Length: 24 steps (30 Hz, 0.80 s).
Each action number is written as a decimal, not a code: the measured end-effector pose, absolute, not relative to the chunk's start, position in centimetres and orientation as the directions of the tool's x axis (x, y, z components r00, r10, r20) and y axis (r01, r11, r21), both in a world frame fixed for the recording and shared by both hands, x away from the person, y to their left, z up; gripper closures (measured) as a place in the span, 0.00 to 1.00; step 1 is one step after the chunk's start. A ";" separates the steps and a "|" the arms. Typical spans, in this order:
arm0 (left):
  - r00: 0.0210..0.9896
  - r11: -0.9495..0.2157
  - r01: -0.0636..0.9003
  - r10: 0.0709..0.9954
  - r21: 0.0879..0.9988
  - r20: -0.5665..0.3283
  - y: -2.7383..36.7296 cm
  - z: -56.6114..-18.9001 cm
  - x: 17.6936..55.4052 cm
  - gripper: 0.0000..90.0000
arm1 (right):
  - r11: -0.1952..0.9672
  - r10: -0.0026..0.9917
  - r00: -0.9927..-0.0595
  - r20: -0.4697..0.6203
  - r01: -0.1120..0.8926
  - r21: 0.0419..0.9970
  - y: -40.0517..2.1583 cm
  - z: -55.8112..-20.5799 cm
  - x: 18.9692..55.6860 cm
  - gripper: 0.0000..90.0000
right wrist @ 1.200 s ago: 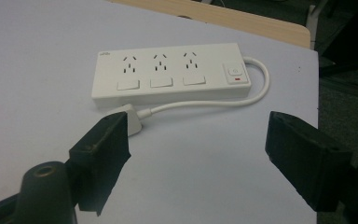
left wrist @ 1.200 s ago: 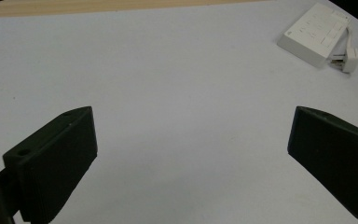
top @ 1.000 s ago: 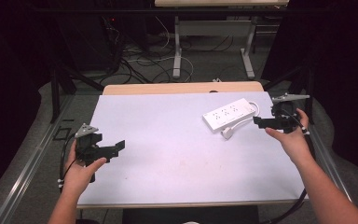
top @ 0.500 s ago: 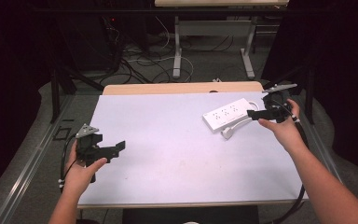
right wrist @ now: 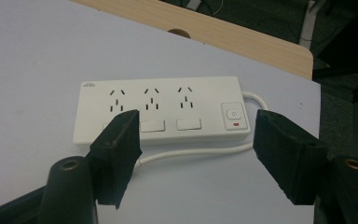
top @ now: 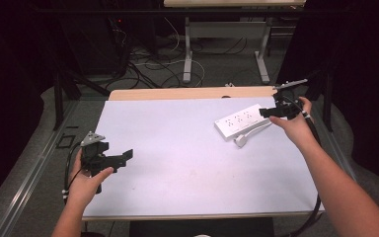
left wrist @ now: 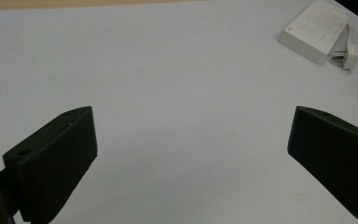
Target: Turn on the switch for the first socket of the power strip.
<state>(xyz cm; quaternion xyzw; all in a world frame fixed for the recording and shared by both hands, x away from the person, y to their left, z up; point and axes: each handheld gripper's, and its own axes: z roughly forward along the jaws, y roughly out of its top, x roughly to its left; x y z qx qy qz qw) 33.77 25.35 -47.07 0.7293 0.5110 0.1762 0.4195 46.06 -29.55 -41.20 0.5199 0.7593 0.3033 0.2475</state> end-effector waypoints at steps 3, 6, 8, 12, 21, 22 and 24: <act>0.414 -0.124 0.598 0.894 0.792 -0.173 25.3 -47.2 33.8 0.01 | 0.270 0.942 -0.330 -0.056 0.650 0.710 -29.6 -41.3 46.6 0.36; 0.411 -0.115 0.598 0.894 0.794 -0.180 25.2 -47.3 33.8 0.01 | 0.256 0.947 -0.319 -0.047 0.657 0.709 -29.6 -41.5 47.2 0.37; 0.410 -0.113 0.597 0.894 0.794 -0.180 25.2 -47.3 33.8 0.01 | 0.246 0.949 -0.313 -0.035 0.667 0.704 -29.5 -41.7 47.6 0.37; 0.410 -0.118 0.599 0.895 0.792 -0.177 25.3 -47.3 33.9 0.01 | 0.230 0.951 -0.307 -0.014 0.679 0.698 -29.6 -42.1 48.4 0.37; 0.403 -0.111 0.605 0.897 0.788 -0.183 25.4 -47.5 33.9 0.01 | 0.200 0.959 -0.284 0.008 0.697 0.689 -29.8 -43.3 49.9 0.37; 0.399 -0.106 0.604 0.898 0.790 -0.184 25.4 -47.6 33.9 0.01 | 0.197 0.960 -0.279 0.009 0.700 0.687 -29.8 -43.3 50.0 0.37; 0.398 -0.106 0.604 0.899 0.790 -0.184 25.5 -47.6 33.9 0.01 | 0.185 0.962 -0.273 0.022 0.705 0.685 -29.8 -43.5 50.2 0.37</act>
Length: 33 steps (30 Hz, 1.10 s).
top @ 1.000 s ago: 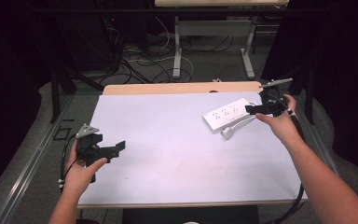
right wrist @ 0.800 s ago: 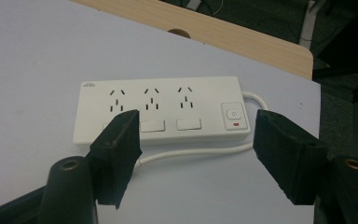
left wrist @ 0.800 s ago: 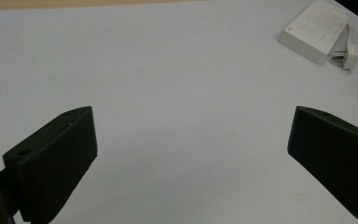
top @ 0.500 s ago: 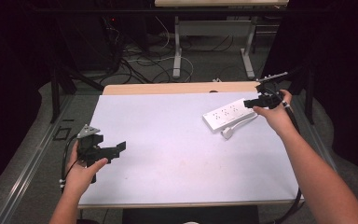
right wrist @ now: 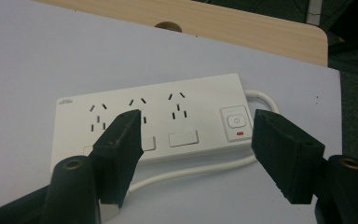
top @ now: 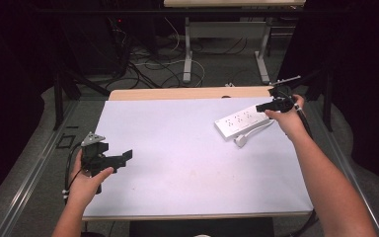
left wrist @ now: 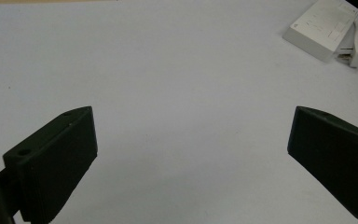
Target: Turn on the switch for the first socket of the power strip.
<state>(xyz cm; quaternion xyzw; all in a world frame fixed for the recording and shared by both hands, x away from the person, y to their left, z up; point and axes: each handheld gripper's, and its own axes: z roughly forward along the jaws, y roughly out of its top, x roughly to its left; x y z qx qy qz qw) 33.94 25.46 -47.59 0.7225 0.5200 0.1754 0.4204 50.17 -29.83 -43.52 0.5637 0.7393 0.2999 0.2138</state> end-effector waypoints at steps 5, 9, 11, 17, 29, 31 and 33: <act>0.400 -0.108 0.605 0.898 0.789 -0.184 25.5 -47.6 34.0 0.01 | 0.182 0.965 -0.262 0.014 0.707 0.683 -29.9 -43.8 50.6 0.39; 0.400 -0.109 0.610 0.897 0.785 -0.186 25.6 -47.6 34.0 0.01 | 0.188 0.965 -0.261 0.010 0.718 0.670 -30.0 -44.1 51.0 0.44; 0.399 -0.107 0.609 0.898 0.786 -0.186 25.6 -47.6 34.0 0.01 | 0.204 0.964 -0.264 -0.009 0.721 0.662 -30.1 -44.1 51.2 0.47; 0.402 -0.113 0.607 0.898 0.787 -0.181 25.6 -47.6 34.0 0.01 | 0.199 0.967 -0.254 -0.014 0.721 0.664 -30.0 -44.4 51.8 0.49; 0.386 -0.091 0.609 0.902 0.788 -0.194 25.6 -47.8 34.0 0.02 | 0.174 0.972 -0.235 0.008 0.743 0.646 -30.3 -45.6 52.8 0.57; 0.389 -0.100 0.608 0.902 0.788 -0.185 25.8 -47.8 34.0 0.02 | 0.165 0.974 -0.226 0.015 0.753 0.638 -30.3 -45.9 53.0 0.59; 0.391 -0.106 0.614 0.901 0.782 -0.185 25.8 -47.7 34.0 0.02 | 0.169 0.974 -0.228 0.014 0.761 0.627 -30.1 -46.1 53.1 0.60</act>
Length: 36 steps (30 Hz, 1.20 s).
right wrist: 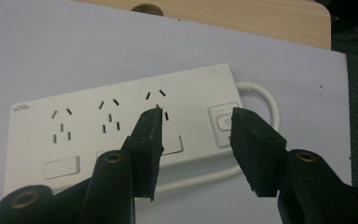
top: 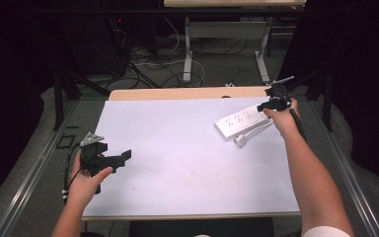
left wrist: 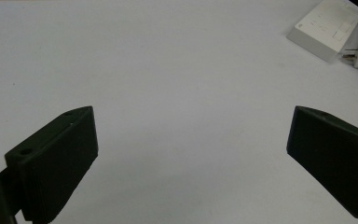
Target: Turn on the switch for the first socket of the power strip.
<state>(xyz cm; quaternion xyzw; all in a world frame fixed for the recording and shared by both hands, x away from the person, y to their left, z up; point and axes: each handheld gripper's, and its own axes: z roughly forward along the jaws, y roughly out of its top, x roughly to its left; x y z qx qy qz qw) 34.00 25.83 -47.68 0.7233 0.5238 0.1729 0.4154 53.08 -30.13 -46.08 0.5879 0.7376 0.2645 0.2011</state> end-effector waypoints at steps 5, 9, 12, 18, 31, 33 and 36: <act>0.391 -0.105 0.612 0.902 0.784 -0.185 25.8 -47.7 34.0 0.02 | 0.158 0.978 -0.208 0.011 0.773 0.615 -29.8 -46.5 53.3 0.62; 0.392 -0.108 0.616 0.901 0.781 -0.184 25.8 -47.8 34.1 0.02 | 0.124 0.985 -0.172 0.022 0.788 0.603 -29.7 -46.6 53.4 0.66; 0.390 -0.104 0.615 0.902 0.782 -0.187 25.8 -47.9 34.1 0.02 | 0.107 0.988 -0.152 0.026 0.798 0.593 -29.8 -46.8 53.4 0.67; 0.382 -0.090 0.615 0.903 0.784 -0.196 25.8 -47.9 34.1 0.02 | 0.079 0.991 -0.127 0.039 0.802 0.592 -30.2 -47.4 53.5 0.67; 0.384 -0.098 0.612 0.904 0.785 -0.186 25.9 -48.0 34.2 0.02 | 0.071 0.987 -0.141 0.078 0.812 0.580 -30.0 -48.6 53.9 0.87; 0.383 -0.097 0.613 0.905 0.784 -0.188 25.9 -48.0 34.1 0.02 | 0.074 0.985 -0.150 0.085 0.813 0.578 -29.9 -48.7 54.0 0.93; 0.389 -0.114 0.621 0.904 0.776 -0.179 26.1 -47.8 34.1 0.02 | 0.075 0.984 -0.155 0.092 0.815 0.574 -29.6 -49.0 54.1 0.98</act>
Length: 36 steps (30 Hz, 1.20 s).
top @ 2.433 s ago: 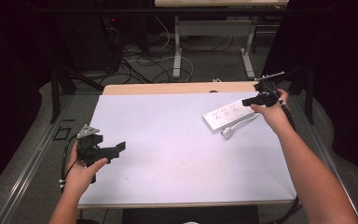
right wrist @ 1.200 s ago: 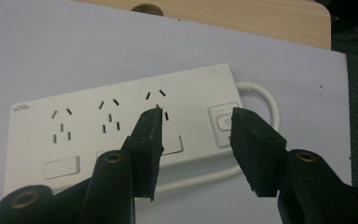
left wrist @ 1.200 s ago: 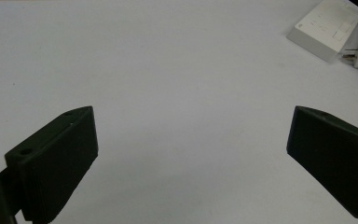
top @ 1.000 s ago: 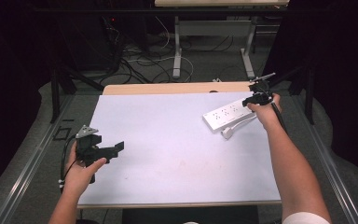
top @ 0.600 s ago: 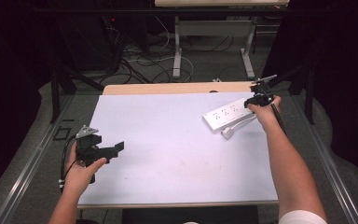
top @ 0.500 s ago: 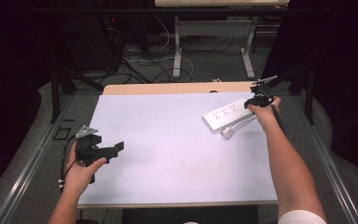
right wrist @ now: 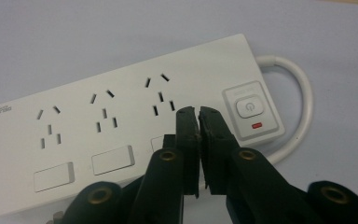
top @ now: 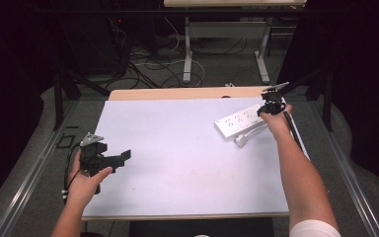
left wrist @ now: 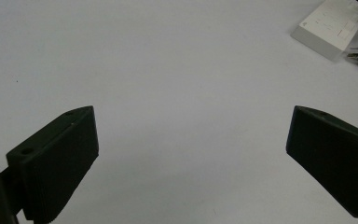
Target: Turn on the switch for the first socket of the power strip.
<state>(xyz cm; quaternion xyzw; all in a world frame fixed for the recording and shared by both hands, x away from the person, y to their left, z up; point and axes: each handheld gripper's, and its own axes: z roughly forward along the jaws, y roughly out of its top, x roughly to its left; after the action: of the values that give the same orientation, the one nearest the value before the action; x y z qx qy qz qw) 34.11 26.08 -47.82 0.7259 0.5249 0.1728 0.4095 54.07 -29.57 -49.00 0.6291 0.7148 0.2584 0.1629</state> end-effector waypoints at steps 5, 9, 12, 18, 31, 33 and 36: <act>0.382 -0.102 0.617 0.906 0.780 -0.184 26.0 -48.0 34.2 0.03 | 0.100 0.981 -0.176 0.082 0.822 0.561 -29.2 -49.5 54.4 1.00; 0.382 -0.103 0.617 0.906 0.780 -0.183 26.0 -48.0 34.2 0.03 | 0.099 0.983 -0.168 0.077 0.828 0.551 -29.2 -50.1 54.6 1.00; 0.381 -0.103 0.617 0.906 0.780 -0.182 26.0 -48.0 34.2 0.03 | 0.102 0.983 -0.168 0.073 0.834 0.543 -29.1 -50.4 54.7 1.00; 0.380 -0.105 0.613 0.909 0.783 -0.175 26.1 -48.1 34.2 0.03 | 0.108 0.984 -0.169 0.064 0.834 0.541 -28.9 -50.7 54.9 1.00; 0.378 -0.103 0.619 0.908 0.778 -0.181 26.0 -48.1 34.2 0.03 | 0.099 0.987 -0.153 0.057 0.838 0.537 -28.8 -51.1 55.1 1.00; 0.379 -0.103 0.619 0.908 0.779 -0.181 26.0 -48.1 34.2 0.03 | 0.098 0.987 -0.152 0.057 0.839 0.535 -28.8 -51.1 55.1 1.00; 0.378 -0.103 0.619 0.908 0.779 -0.181 26.0 -48.1 34.2 0.03 | 0.094 0.987 -0.147 0.058 0.839 0.537 -28.8 -51.2 55.1 1.00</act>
<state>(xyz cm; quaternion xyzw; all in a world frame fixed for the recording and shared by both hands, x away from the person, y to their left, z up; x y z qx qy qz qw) 34.17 26.01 -48.11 0.7213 0.5291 0.1759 0.4109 55.09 -28.77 -51.16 0.6326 0.7216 0.2302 0.1617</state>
